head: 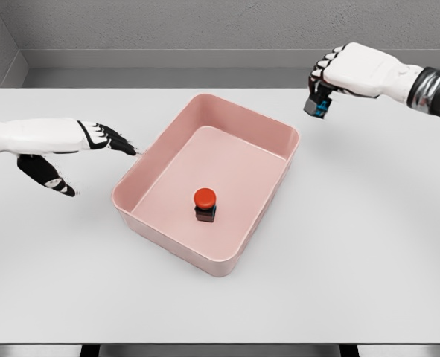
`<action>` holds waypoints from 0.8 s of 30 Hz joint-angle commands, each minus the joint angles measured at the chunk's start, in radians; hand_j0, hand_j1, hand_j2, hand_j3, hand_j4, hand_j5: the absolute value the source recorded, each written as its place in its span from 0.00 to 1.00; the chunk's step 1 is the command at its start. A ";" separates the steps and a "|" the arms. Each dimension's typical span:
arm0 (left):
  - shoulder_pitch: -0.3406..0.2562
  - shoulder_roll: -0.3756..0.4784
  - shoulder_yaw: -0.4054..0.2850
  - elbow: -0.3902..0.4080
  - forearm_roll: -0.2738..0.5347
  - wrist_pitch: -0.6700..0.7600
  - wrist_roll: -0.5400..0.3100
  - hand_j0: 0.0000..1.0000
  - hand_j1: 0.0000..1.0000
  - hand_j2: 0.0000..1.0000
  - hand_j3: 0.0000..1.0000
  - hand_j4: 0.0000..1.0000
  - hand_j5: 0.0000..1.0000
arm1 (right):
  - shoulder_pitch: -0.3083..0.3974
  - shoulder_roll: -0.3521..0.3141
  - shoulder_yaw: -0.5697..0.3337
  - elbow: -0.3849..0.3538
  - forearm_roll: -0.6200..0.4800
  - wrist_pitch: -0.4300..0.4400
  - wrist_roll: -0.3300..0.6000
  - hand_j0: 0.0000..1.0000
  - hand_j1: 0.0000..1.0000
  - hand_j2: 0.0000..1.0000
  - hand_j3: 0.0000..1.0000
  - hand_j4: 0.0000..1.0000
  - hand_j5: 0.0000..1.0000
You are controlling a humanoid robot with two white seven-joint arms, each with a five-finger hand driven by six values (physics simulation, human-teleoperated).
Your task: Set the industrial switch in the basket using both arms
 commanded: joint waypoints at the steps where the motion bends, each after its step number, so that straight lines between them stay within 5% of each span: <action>1: 0.003 0.029 0.002 0.048 0.050 0.004 0.001 1.00 1.00 1.00 1.00 1.00 1.00 | 0.000 -0.002 -0.002 -0.050 -0.018 0.002 -0.003 0.48 0.48 0.48 0.48 0.48 0.48; 6: 0.034 0.017 0.002 0.177 0.068 0.004 0.008 1.00 1.00 1.00 1.00 1.00 1.00 | 0.005 0.015 0.002 -0.068 -0.018 0.002 -0.003 0.48 0.48 0.48 0.48 0.48 0.48; 12: 0.042 0.025 0.008 0.186 0.079 0.004 0.007 1.00 1.00 1.00 1.00 1.00 1.00 | 0.023 0.078 0.011 -0.105 -0.018 0.002 0.000 0.48 0.48 0.48 0.48 0.48 0.48; 24: 0.043 0.019 0.007 0.231 0.073 0.004 0.000 1.00 1.00 1.00 1.00 1.00 1.00 | 0.051 0.097 0.031 -0.219 -0.018 0.002 -0.003 0.48 0.48 0.48 0.48 0.48 0.48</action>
